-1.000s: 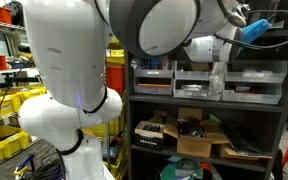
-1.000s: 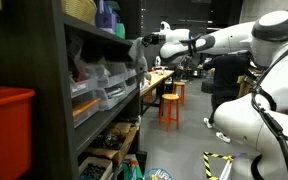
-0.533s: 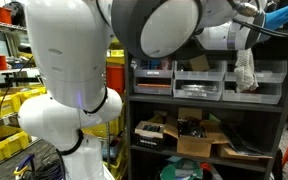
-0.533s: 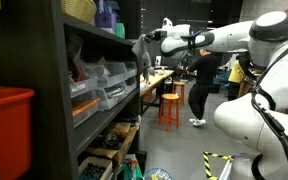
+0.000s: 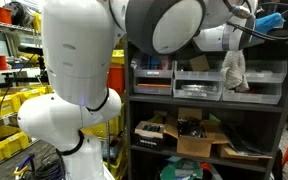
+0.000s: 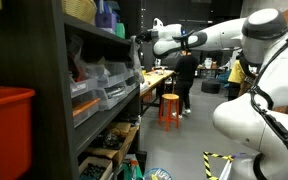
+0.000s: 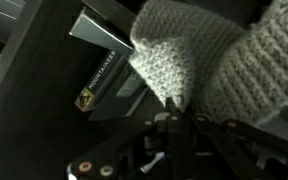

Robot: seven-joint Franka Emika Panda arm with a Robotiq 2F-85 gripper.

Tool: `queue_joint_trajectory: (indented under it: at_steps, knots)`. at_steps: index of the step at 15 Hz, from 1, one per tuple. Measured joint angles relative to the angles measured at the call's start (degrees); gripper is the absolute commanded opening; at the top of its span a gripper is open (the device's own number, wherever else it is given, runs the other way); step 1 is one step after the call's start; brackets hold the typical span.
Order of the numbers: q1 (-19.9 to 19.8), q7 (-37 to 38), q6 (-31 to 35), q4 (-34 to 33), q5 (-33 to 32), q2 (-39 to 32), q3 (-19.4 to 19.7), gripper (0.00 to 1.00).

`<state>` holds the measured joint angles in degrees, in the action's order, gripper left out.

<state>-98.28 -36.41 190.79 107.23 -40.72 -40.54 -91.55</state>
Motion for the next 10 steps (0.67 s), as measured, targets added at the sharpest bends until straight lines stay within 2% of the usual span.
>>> queue_joint_trajectory:
  at_steps: [4,10]
  knots:
    - [1.6,1.9,0.2,0.8,-1.1,2.1,0.3,0.01]
    - [1.2,2.9,2.9,3.1,-2.7,3.5,-0.1,0.01]
